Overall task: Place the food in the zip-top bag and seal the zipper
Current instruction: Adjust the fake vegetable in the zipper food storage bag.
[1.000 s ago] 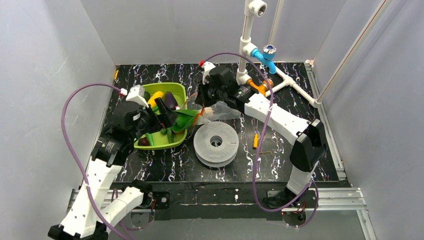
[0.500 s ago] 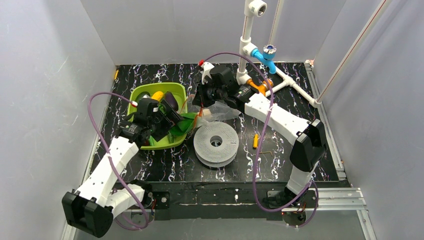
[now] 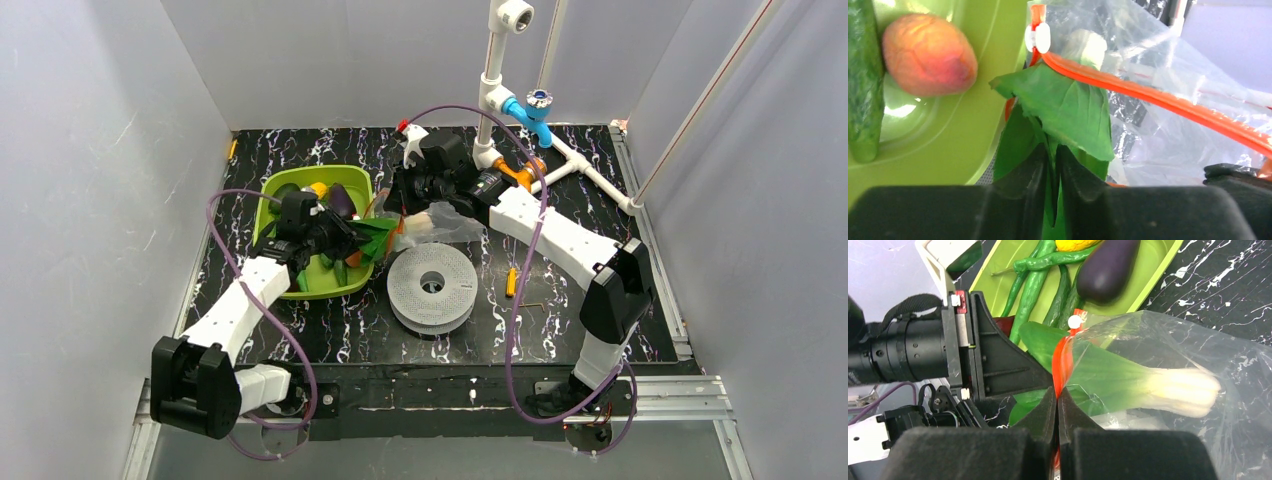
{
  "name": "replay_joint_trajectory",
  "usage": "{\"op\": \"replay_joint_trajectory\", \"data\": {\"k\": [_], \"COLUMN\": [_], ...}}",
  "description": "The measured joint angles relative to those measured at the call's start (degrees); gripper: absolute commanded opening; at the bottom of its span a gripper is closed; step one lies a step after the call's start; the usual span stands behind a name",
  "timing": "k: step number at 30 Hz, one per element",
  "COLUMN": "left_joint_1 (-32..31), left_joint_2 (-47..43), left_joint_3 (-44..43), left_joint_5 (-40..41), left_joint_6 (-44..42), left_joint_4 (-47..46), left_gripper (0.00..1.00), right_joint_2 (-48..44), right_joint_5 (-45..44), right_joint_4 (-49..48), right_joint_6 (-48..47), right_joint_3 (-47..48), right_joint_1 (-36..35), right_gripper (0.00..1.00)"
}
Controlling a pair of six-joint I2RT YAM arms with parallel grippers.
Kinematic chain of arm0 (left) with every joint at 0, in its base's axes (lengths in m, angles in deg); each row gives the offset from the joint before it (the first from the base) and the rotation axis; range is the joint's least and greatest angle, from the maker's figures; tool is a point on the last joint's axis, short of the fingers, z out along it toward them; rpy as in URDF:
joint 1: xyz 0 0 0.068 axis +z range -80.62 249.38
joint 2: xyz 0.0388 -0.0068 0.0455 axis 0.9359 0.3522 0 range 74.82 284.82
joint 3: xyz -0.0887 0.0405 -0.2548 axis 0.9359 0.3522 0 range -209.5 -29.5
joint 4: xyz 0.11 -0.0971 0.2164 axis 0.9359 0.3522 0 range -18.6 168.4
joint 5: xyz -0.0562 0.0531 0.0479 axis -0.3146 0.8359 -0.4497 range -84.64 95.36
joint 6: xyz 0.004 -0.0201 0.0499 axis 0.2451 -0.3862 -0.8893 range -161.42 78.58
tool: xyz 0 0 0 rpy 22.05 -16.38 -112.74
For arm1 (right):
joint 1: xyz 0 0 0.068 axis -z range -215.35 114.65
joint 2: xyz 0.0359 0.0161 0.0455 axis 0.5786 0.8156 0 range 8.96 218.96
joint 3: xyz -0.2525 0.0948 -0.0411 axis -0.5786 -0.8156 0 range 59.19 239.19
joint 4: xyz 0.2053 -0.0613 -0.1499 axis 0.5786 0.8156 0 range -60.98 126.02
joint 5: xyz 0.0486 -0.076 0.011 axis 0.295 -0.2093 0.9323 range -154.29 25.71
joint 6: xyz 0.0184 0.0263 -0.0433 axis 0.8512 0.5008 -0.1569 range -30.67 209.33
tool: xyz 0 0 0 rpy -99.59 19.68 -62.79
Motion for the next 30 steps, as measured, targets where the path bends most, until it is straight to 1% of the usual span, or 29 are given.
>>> {"op": "replay_joint_trajectory", "data": {"k": [1, 5, 10, 12, 16, 18, 20, 24, 27, 30], "left_joint_1": [0.7, 2.4, 2.5, 2.5, 2.5, 2.5, 2.5, 2.7, 3.1, 3.3], "left_joint_2": [0.5, 1.1, -1.9, -4.4, -10.4, -11.5, -10.6, -4.8, -1.8, -1.8], "left_joint_3": [0.0, -0.4, -0.8, -0.8, -1.1, -1.2, -1.2, -0.8, -0.4, -0.8], "left_joint_5": [-1.6, -6.6, -9.9, -10.2, -8.0, -6.9, -6.4, -6.5, -6.7, -6.6], "left_joint_6": [-0.1, 0.0, 1.6, 2.4, 3.1, 3.5, 4.2, 5.9, 6.0, 3.5], "left_joint_4": [-1.0, -4.4, -8.0, -8.9, -10.3, -12.3, -14.5, -18.3, -18.6, -17.4], "left_gripper": [0.0, 0.0, 0.0, 0.0, 0.0, 0.0, 0.0, 0.0, 0.0, 0.0], "right_joint_2": [0.0, -0.3, -0.6, -0.6, -0.6, -0.6, -0.6, -0.6, -0.6, -0.6], "right_joint_5": [0.0, 0.1, 1.4, 2.4, 5.3, 6.8, 8.1, 10.6, 12.1, 13.2], "right_joint_4": [0.0, 0.0, -0.9, -1.5, -3.0, -3.9, -4.7, -5.6, -5.5, -5.4], "right_joint_6": [0.0, 0.1, 1.2, 2.0, 4.6, 6.1, 7.6, 10.1, 11.1, 11.5], "right_joint_3": [0.0, 0.0, 0.0, 0.0, 0.0, 0.0, 0.0, 0.3, 0.9, 1.6], "right_joint_1": [0.0, 0.0, 0.3, 0.5, 1.5, 2.0, 2.4, 3.2, 3.4, 3.5], "right_gripper": [0.01, 0.01, 0.01, 0.01, 0.01, 0.01, 0.01, 0.01, 0.01, 0.01]}}
